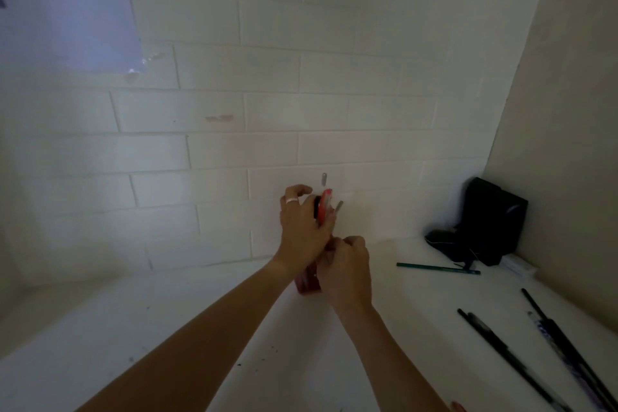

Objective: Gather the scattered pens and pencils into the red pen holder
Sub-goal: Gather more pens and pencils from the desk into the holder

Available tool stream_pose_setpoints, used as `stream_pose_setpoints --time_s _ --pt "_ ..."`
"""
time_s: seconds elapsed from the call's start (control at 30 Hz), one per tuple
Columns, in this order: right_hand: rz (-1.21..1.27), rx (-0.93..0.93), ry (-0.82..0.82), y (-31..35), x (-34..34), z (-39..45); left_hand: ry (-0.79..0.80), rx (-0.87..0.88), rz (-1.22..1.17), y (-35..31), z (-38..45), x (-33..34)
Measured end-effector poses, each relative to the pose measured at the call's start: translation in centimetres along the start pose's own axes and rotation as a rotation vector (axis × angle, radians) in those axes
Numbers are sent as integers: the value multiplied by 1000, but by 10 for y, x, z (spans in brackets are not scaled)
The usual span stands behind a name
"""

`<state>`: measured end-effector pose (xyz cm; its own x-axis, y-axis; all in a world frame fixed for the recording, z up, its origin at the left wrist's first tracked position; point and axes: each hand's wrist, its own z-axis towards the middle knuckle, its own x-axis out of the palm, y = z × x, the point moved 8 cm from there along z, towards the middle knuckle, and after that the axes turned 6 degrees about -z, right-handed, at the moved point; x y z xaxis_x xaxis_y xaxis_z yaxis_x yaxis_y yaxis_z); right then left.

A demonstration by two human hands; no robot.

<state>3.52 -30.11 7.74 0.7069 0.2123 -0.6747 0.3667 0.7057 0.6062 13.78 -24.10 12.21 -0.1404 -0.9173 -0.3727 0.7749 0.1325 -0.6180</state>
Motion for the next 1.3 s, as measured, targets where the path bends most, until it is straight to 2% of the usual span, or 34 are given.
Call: stream_pose_setpoints --time_s 0.13,0.23,0.3,0.4,0.53,0.7,0.87,0.97,1.03,1.13,1.2,1.3 --pt "10 -2 -2 -4 2 0 -50 7 75 -2 -10 0" --pt "65 -22 -64 -3 -5 -2 -113 54 74 -8 -11 -7" --pt "96 -37 -75 -3 -8 -3 -89 111 108 -9 -9 -6" --pt "87 -45 -14 -5 -5 -3 6 101 137 0 -5 1" --pt "84 -70 3 -6 -5 -5 -13 132 208 1 -9 0" --pt "89 -71 16 -12 -6 -9 -13 116 475 -3 -14 -2" --pt "85 -34 39 -25 -34 -13 -5 130 578 -14 -17 -11" --pt "-60 3 122 -49 -57 -17 -22 128 527 -35 -25 -19" --pt "-199 67 270 -72 -73 -27 -12 162 418 -57 -39 -19" --pt "-362 200 560 -108 -94 -55 121 346 271 -93 -78 0" --pt "-425 264 704 -127 -104 -74 323 432 199 -109 -108 23" --pt "-489 301 785 -144 -114 -101 683 408 180 -122 -150 60"
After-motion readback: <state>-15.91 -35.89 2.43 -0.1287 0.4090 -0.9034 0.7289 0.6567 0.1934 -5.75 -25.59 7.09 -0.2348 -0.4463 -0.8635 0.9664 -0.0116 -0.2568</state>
